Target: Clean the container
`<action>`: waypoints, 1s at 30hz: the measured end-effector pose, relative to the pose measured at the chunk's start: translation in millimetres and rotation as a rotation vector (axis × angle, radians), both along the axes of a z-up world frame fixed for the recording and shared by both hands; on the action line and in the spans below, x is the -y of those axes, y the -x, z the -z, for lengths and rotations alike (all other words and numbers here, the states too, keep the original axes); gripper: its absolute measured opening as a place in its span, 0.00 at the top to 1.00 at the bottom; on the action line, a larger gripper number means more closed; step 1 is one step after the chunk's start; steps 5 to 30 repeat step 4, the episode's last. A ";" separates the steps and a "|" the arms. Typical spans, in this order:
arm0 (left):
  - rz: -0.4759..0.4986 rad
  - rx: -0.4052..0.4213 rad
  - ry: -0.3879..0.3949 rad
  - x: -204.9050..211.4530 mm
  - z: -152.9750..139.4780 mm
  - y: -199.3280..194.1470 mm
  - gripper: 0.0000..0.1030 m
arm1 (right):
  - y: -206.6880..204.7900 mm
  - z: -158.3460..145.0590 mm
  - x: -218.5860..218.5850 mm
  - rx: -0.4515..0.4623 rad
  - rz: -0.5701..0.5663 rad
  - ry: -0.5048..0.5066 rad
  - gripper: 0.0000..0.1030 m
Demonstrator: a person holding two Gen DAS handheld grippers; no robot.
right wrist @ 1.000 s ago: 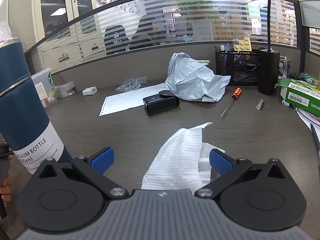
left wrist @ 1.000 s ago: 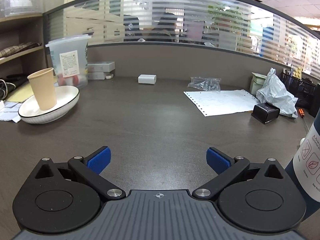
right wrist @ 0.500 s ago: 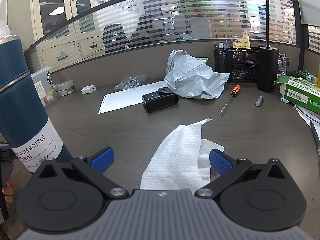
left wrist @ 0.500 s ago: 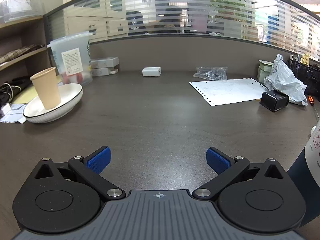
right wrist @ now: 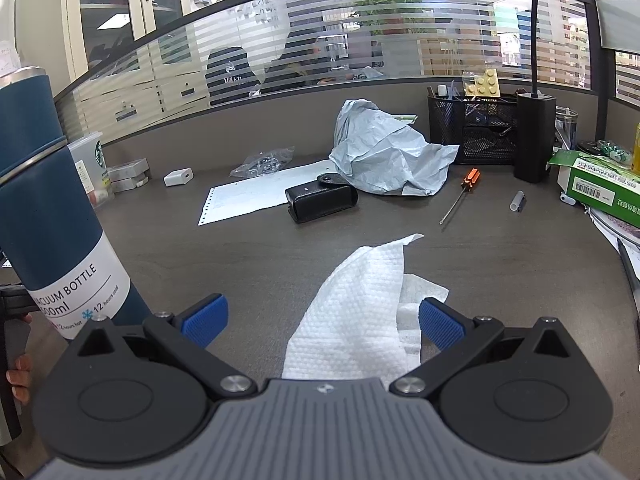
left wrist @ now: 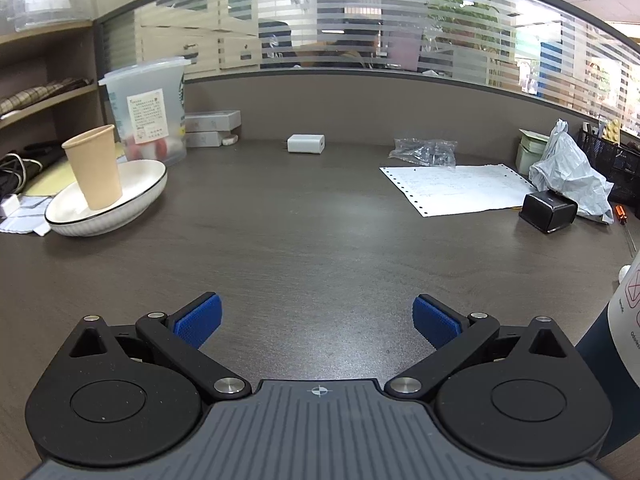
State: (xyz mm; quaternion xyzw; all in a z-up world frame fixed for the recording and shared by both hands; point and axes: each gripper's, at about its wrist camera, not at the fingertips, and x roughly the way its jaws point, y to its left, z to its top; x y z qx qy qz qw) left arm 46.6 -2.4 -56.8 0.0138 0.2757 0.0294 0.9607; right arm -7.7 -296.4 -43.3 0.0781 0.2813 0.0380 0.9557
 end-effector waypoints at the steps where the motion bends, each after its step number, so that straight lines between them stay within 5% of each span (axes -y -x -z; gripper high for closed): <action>1: 0.006 0.005 -0.001 -0.1 -0.5 1.2 0.00 | 0.4 0.0 -0.1 0.000 0.001 0.000 0.00; 30: 0.025 0.016 -0.006 2.6 -1.9 4.6 0.00 | 0.1 0.8 0.5 -0.004 0.007 -0.001 0.00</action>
